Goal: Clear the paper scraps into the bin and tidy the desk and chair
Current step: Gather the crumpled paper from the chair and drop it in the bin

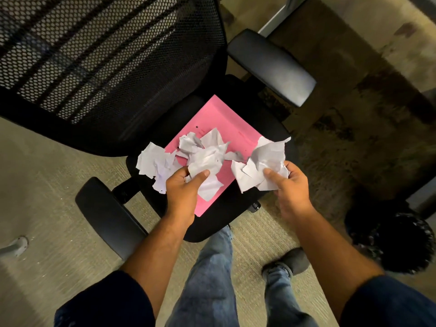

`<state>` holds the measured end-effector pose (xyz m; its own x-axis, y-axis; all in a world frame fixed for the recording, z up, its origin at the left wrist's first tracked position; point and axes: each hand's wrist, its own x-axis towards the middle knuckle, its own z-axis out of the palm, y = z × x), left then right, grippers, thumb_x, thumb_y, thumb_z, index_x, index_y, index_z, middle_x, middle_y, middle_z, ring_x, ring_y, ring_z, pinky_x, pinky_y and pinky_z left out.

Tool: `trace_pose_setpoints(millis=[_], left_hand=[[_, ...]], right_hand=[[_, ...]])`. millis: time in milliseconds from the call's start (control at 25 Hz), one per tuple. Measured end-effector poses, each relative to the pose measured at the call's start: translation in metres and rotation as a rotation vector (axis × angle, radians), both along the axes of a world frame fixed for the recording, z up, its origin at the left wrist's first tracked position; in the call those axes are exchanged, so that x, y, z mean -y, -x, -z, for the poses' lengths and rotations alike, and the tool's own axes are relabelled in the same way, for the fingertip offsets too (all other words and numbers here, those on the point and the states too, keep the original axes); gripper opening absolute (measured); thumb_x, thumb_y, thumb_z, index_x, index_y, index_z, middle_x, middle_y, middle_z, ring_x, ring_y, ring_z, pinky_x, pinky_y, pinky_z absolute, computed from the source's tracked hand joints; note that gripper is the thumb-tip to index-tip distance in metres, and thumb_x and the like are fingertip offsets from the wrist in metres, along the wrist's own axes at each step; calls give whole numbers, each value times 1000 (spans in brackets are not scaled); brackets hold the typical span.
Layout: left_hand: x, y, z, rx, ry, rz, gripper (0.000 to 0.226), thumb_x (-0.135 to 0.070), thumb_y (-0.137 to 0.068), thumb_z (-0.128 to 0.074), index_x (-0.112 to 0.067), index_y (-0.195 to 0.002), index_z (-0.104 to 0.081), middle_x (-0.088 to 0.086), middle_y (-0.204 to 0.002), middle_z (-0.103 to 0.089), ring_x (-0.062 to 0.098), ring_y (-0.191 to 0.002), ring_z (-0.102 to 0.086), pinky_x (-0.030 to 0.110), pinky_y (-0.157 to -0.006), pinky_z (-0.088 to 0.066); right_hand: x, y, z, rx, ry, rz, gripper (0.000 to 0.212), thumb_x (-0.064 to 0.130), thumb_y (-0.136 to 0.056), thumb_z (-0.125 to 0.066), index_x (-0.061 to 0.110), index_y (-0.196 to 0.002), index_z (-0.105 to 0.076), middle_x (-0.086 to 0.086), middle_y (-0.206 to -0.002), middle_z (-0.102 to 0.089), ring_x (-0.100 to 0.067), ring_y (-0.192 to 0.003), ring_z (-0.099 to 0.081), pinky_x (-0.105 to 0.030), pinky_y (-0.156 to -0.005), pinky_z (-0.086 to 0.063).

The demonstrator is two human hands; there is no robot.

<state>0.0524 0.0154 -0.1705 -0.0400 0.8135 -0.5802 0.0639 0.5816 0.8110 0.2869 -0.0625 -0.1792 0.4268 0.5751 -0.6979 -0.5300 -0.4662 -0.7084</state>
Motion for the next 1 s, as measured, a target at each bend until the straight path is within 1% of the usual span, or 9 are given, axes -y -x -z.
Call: trace_pose_setpoints(millis=[120, 200, 360, 480, 640, 680, 760, 840, 1000], left_hand=[[12, -11, -9, 19, 41, -45, 22, -12, -82, -87, -20, -102, -82, 5, -107, -82, 25, -106, -78, 41, -92, -62], [21, -21, -17, 31, 68, -58, 23, -8, -82, -86, -17, -102, -81, 8, -108, -82, 29, -106, -77, 46, -93, -62], [44, -50, -31, 175, 103, -9, 26, 1, -83, -83, -17, -101, -82, 13, -110, -81, 31, -104, -78, 41, -86, -64], [71, -90, -34, 198, 128, 133, 27, -2, -77, -86, -18, -98, -83, 14, -107, -81, 30, -97, -79, 37, -76, -64], [109, -161, -27, 76, 155, 307, 41, -11, -69, -91, -11, -108, -78, 12, -107, -81, 32, -98, -79, 44, -82, -63], [116, -177, -24, 32, 144, 348, 37, -11, -71, -92, -15, -105, -78, 8, -104, -82, 30, -96, -80, 42, -78, -64], [146, -224, -14, -16, 135, 465, 28, -10, -75, -92, -20, -96, -77, 0, -95, -83, 23, -89, -80, 32, -65, -63], [173, -266, -8, -43, 127, 567, 22, -8, -77, -90, -20, -89, -76, -1, -89, -82, 21, -82, -80, 26, -57, -59], [236, -344, 2, -68, 103, 719, 20, -1, -78, -87, -13, -89, -76, 8, -91, -81, 20, -78, -76, 29, -60, -61]], right_hand=[[20, -12, -12, -26, -26, 44, 27, 2, -90, -78, 9, -115, -71, -2, -97, -82, -17, -80, -80, -29, -61, -62], [35, -23, -19, -60, -45, 91, 30, 1, -90, -77, 9, -118, -69, 0, -97, -82, -18, -82, -81, -30, -61, -63], [72, -47, -30, -37, -61, 127, 32, 1, -91, -77, 9, -121, -69, 0, -103, -82, -19, -87, -80, -30, -63, -63], [117, -76, -39, 25, -47, 187, 32, 6, -91, -80, 13, -121, -70, 3, -105, -80, -19, -93, -79, -30, -68, -63], [194, -119, -42, 188, 68, 265, 22, 14, -90, -82, 25, -107, -74, 10, -97, -79, -18, -92, -79, -33, -70, -66], [211, -127, -40, 222, 103, 291, 20, 13, -90, -82, 25, -104, -74, 10, -96, -79, -18, -91, -78, -32, -70, -66], [258, -155, -36, 295, 175, 373, 15, 11, -91, -80, 21, -101, -73, 5, -95, -78, -19, -87, -78, -28, -67, -64], [295, -179, -27, 356, 236, 424, 12, 10, -92, -77, 16, -101, -72, -2, -98, -77, -17, -82, -76, -28, -64, -63], [366, -237, -1, 446, 343, 509, 10, 10, -94, -75, 15, -101, -71, -3, -98, -76, -14, -83, -76, -26, -61, -61]])
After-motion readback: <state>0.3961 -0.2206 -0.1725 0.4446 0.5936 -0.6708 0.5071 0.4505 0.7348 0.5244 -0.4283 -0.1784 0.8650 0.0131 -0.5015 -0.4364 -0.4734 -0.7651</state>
